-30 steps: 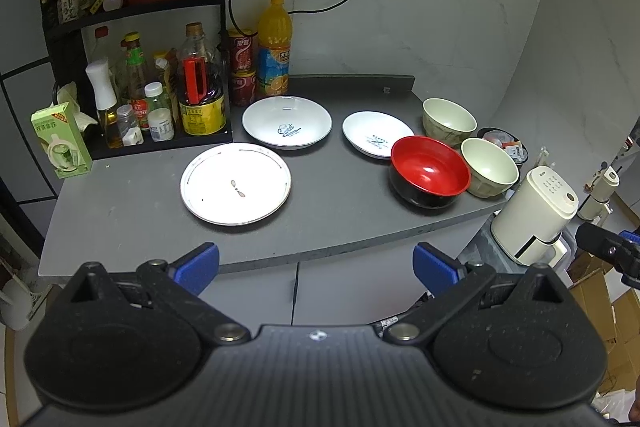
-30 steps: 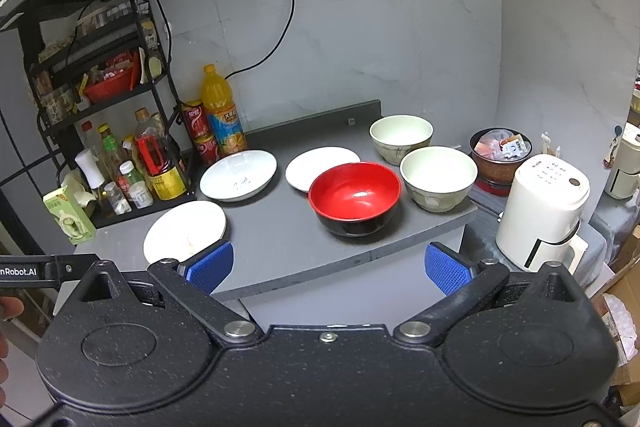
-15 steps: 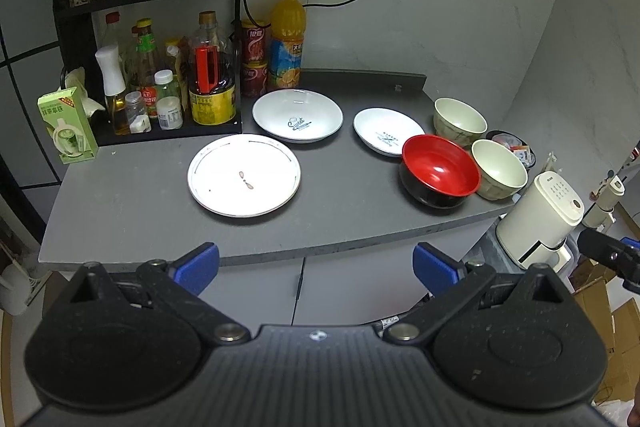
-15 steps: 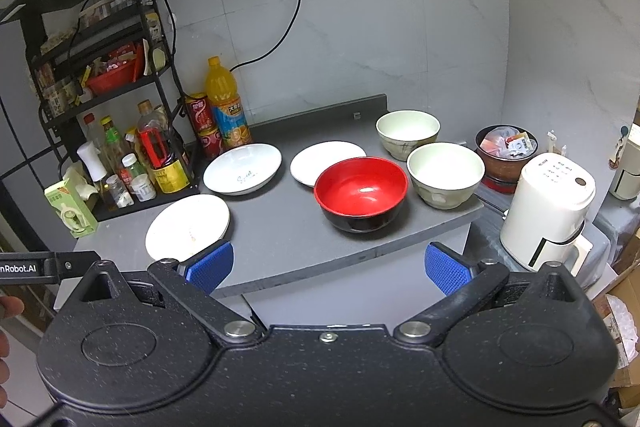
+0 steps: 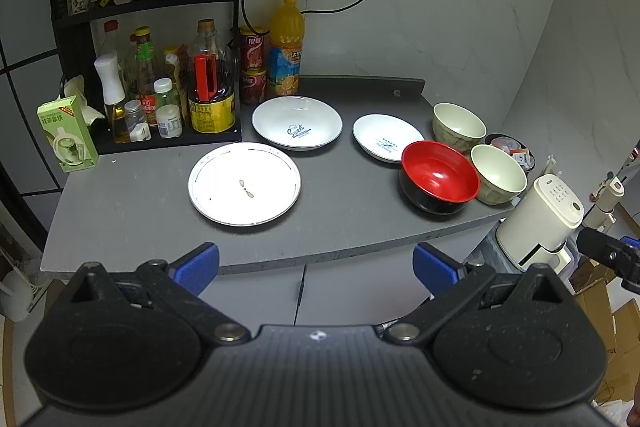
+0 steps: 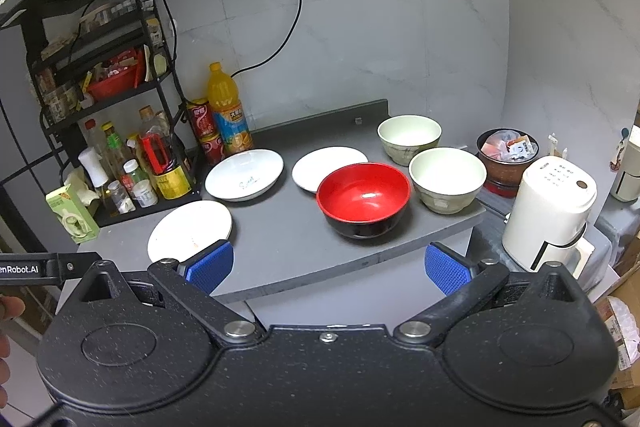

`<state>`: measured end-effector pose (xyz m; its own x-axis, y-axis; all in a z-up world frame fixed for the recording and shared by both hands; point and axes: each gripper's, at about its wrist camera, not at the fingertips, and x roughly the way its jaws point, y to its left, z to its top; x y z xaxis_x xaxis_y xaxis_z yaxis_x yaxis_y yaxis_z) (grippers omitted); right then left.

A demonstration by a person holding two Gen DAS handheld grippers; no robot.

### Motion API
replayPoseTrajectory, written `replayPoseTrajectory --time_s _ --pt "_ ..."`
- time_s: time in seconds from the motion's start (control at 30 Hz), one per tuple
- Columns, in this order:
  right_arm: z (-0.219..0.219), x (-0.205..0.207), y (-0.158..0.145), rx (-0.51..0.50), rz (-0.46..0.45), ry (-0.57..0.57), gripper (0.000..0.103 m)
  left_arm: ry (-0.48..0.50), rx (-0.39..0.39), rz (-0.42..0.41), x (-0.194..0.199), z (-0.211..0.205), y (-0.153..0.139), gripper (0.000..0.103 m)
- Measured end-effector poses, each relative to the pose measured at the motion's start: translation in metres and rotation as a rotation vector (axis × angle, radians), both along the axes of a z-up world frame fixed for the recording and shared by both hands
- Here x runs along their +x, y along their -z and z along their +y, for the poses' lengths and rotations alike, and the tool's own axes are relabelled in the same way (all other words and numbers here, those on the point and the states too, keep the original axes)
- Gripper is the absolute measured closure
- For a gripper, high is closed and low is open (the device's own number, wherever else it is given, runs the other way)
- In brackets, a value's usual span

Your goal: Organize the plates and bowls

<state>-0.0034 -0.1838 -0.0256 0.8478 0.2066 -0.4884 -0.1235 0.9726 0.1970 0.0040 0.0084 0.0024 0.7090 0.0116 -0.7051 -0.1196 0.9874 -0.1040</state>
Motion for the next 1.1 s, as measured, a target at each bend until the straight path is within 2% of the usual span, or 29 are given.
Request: replayPoseTrajectory --time_s 0.53,1.1 --pt "0.0 0.007 -0.002 0.011 0.009 0.007 0.0 -0.007 0.004 0.013 0.002 0.002 0.002 0.001" --pt "0.009 0.063 0.006 -0.001 0.057 0.018 0.0 -0.032 -0.013 0.039 0.039 0.013 0.012 0.001"
